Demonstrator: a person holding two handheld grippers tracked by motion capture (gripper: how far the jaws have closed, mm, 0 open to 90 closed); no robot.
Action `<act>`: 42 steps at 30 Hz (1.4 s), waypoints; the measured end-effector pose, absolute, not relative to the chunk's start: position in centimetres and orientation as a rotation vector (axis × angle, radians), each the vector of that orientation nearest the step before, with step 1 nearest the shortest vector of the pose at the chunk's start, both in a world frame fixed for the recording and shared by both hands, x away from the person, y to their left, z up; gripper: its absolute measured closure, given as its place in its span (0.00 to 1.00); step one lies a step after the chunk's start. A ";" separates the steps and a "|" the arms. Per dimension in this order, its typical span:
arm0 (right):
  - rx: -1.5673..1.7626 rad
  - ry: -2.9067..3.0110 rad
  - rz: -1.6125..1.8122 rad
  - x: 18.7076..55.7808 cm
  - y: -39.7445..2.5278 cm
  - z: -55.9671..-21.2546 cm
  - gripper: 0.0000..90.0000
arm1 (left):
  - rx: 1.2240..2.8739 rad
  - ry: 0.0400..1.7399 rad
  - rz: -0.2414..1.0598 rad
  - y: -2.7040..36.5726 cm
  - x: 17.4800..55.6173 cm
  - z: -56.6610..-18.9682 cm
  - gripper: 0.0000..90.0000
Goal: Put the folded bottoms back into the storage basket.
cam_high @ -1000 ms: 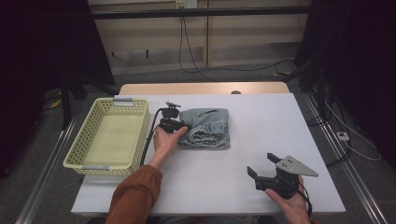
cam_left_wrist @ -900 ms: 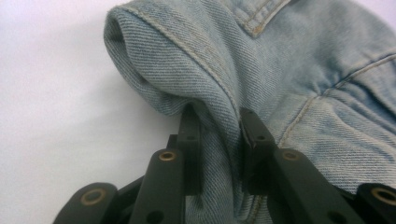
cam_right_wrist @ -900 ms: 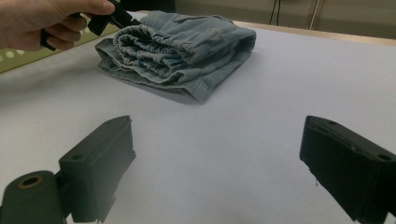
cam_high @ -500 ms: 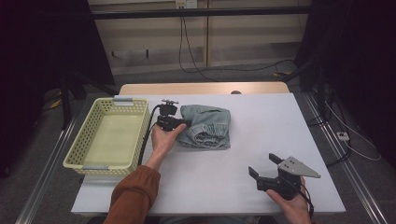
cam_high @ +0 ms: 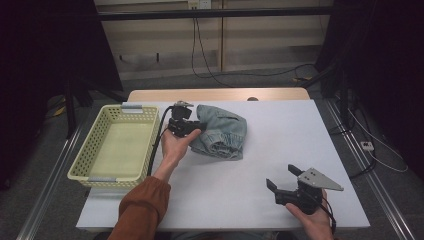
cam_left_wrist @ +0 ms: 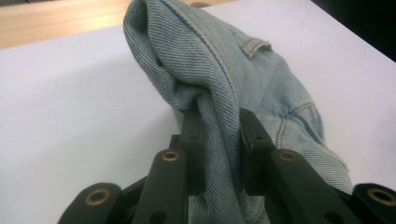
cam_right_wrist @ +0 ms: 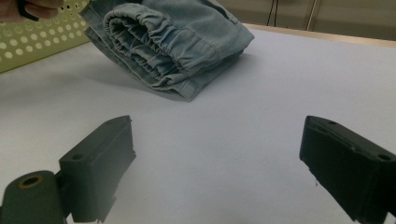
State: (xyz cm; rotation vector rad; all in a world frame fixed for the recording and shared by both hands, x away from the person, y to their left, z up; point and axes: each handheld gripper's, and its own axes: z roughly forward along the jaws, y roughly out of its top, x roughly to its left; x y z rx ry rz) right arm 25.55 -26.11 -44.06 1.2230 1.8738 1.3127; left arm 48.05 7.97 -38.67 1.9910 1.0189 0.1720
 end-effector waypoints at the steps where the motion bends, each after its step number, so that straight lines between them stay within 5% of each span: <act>1: 1.223 1.875 1.312 25.6 -26.1 -44.1 0.11 | 1.995 1.013 0.170 8.1 48.0 -38.5 0.84; 42: 1.223 1.877 1.310 25.6 -26.1 -44.1 0.11 | 1.903 0.892 0.306 11.7 45.0 -32.6 0.84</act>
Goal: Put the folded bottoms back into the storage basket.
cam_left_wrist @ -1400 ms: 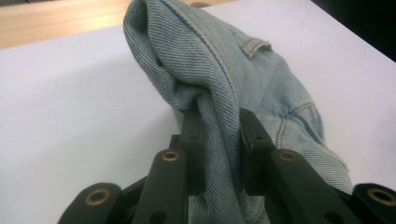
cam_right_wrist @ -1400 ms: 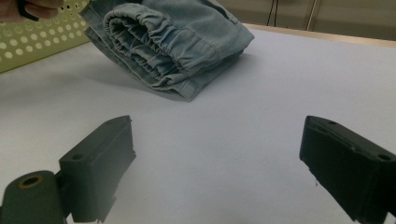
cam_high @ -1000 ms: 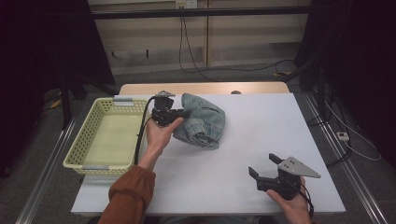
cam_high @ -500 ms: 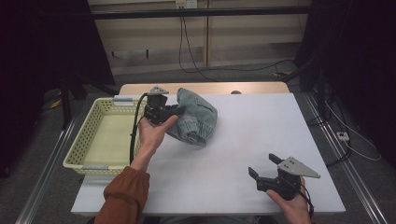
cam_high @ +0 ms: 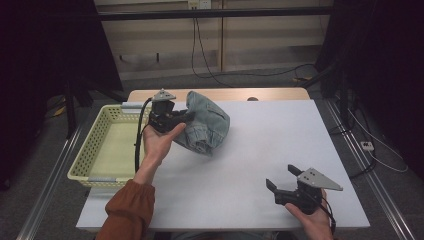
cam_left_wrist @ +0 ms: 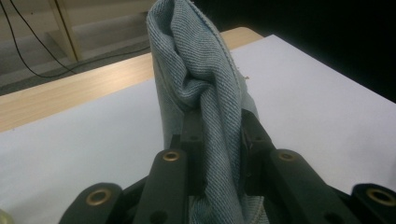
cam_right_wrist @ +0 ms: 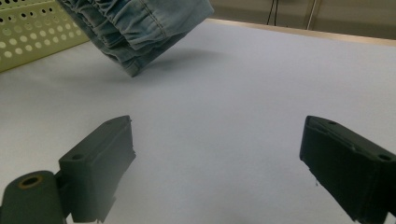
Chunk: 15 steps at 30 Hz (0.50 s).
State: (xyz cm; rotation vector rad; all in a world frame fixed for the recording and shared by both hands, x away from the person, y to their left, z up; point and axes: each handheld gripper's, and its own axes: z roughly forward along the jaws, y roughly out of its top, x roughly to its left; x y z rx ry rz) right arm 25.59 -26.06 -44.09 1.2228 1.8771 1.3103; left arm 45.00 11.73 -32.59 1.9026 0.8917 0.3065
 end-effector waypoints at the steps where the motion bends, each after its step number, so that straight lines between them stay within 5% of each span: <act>1: 1.222 1.877 1.310 25.6 -26.1 -44.1 0.11 | 1.904 0.885 0.312 11.9 44.9 -32.4 0.84; 15: 1.219 1.875 1.313 25.6 -26.0 -44.1 0.11 | 1.900 0.835 0.364 13.5 43.1 -29.9 0.84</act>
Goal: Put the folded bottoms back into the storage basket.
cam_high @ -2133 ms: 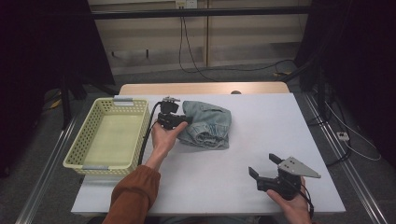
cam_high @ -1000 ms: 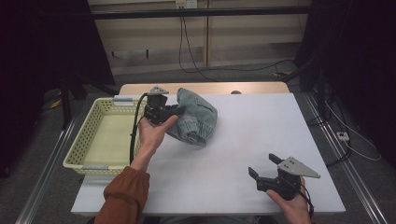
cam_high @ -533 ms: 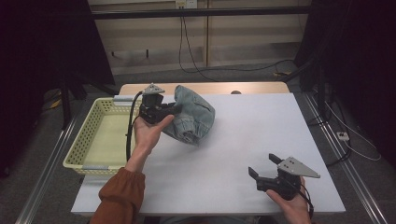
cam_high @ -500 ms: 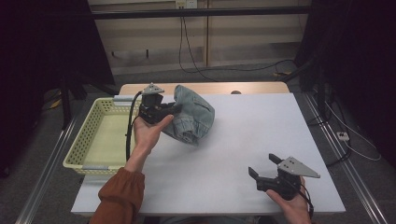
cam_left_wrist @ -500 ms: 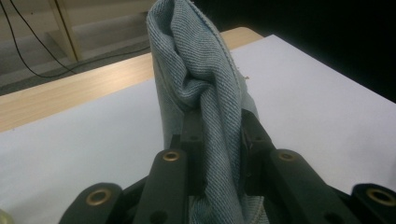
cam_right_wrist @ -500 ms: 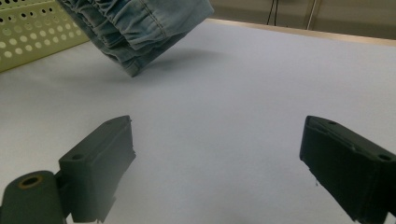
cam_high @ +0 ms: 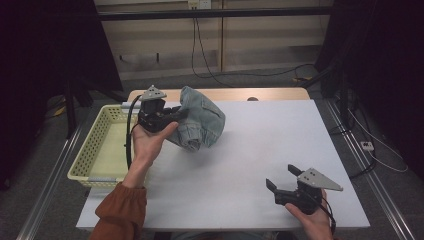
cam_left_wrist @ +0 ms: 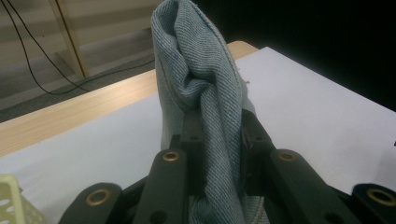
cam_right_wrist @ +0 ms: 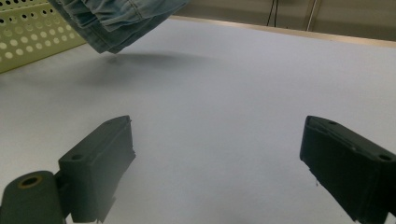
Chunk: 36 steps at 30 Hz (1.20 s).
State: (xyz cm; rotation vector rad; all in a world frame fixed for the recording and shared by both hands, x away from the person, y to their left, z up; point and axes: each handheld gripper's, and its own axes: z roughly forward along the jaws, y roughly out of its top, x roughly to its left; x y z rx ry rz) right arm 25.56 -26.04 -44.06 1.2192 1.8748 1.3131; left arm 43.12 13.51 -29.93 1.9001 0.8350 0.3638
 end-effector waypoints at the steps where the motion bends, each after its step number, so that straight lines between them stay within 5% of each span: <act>1: 1.219 1.874 1.314 25.6 -26.0 -44.1 0.11 | 1.894 0.832 0.365 13.6 43.0 -29.9 0.84; 36: 1.209 1.875 1.313 25.4 -26.0 -44.0 0.11 | 1.843 0.795 0.458 16.8 39.7 -26.8 0.84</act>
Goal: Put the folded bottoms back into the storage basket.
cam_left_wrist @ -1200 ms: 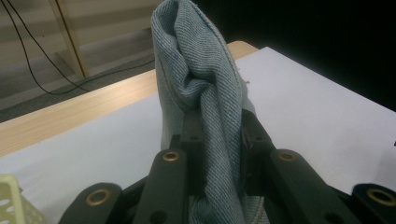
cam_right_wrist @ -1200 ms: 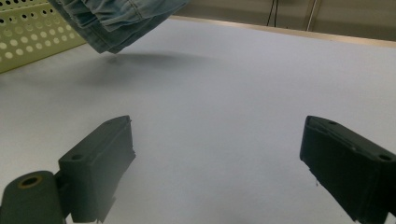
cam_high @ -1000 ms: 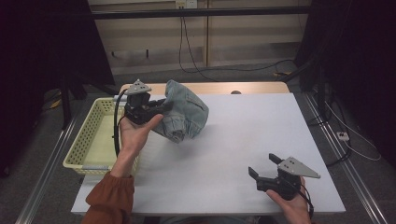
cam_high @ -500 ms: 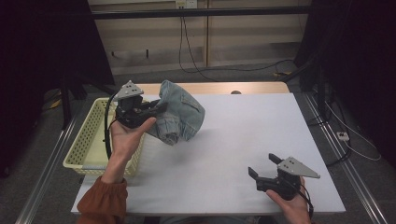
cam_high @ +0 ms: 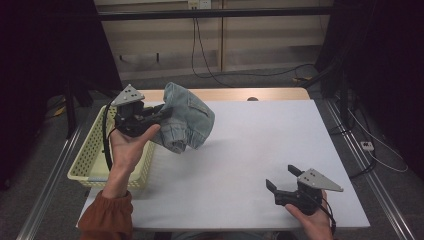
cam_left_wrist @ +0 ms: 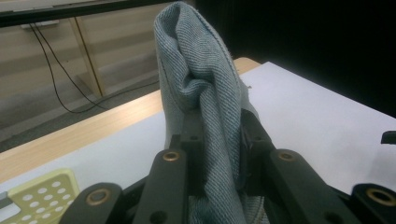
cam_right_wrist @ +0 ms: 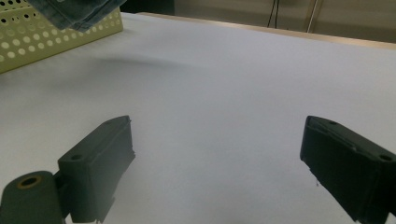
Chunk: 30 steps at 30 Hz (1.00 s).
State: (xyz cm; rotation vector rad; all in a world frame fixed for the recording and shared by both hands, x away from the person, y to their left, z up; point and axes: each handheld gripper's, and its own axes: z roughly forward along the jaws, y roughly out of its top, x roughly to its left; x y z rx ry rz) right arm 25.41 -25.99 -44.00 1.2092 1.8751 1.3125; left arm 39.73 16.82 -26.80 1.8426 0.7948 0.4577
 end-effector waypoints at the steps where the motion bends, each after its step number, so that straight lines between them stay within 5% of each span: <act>1: 1.209 1.875 1.312 25.4 -26.0 -44.0 0.11 | 1.846 0.791 0.461 16.9 39.6 -26.7 0.84; 30: 1.209 1.874 1.314 25.4 -26.0 -44.0 0.11 | 1.783 0.789 0.542 20.2 37.7 -24.0 0.84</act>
